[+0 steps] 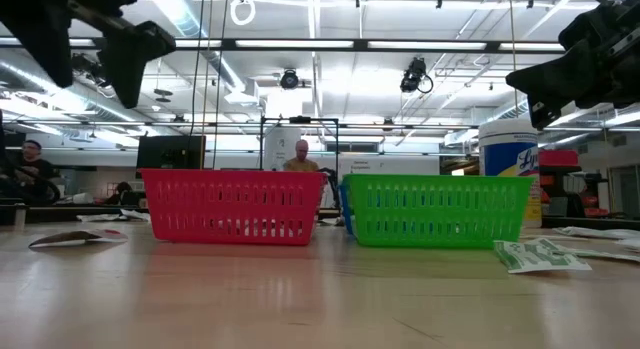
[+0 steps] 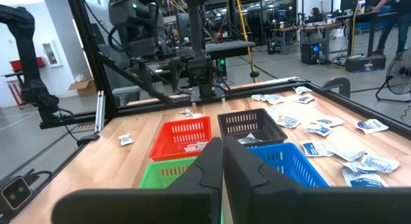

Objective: Pick & Place First Aid Supplies
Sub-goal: Put the orange ointment pack into the orange bin

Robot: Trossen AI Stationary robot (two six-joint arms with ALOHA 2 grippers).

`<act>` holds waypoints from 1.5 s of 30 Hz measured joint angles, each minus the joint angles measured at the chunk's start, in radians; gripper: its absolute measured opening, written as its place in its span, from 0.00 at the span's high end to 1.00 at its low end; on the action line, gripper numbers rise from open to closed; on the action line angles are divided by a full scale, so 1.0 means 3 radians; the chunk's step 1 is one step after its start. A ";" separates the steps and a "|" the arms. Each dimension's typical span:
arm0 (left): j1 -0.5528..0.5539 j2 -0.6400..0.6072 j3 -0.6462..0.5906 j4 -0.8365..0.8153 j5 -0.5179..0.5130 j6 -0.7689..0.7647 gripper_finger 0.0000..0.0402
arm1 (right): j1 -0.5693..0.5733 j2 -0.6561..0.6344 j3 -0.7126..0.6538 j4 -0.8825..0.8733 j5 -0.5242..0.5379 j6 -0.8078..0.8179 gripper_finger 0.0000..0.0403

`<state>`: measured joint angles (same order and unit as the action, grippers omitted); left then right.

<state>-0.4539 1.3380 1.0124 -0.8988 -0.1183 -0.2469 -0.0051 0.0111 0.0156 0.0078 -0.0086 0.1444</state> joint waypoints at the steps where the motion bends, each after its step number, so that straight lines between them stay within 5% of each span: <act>1: -0.0001 -0.0016 -0.0048 0.0064 0.0055 -0.0008 0.25 | 0.0000 -0.0001 0.0000 0.0000 0.0000 0.0001 0.96; 7: -0.0001 -0.0047 -0.0308 0.0423 0.0245 -0.0123 0.23 | 0.0001 0.0000 0.0000 0.0000 0.0000 0.0001 0.96; 13: -0.0001 -0.0047 -0.0480 0.0593 0.0464 -0.0108 0.09 | 0.0000 -0.0001 0.0000 0.0000 0.0000 0.0001 0.96; 18: -0.0001 -0.0047 -0.0565 0.0648 0.0363 -0.0109 0.03 | 0.0001 0.0000 0.0000 0.0000 0.0000 0.0001 0.96; 45: 0.0007 0.0001 -0.0891 0.1250 0.0162 -0.0162 0.02 | 0.0001 0.0000 0.0000 0.0000 0.0001 0.0001 0.96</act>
<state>-0.4519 1.3384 0.7451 -0.5238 -0.0696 -0.2953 -0.0050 0.0112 0.0155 0.0078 -0.0084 0.1447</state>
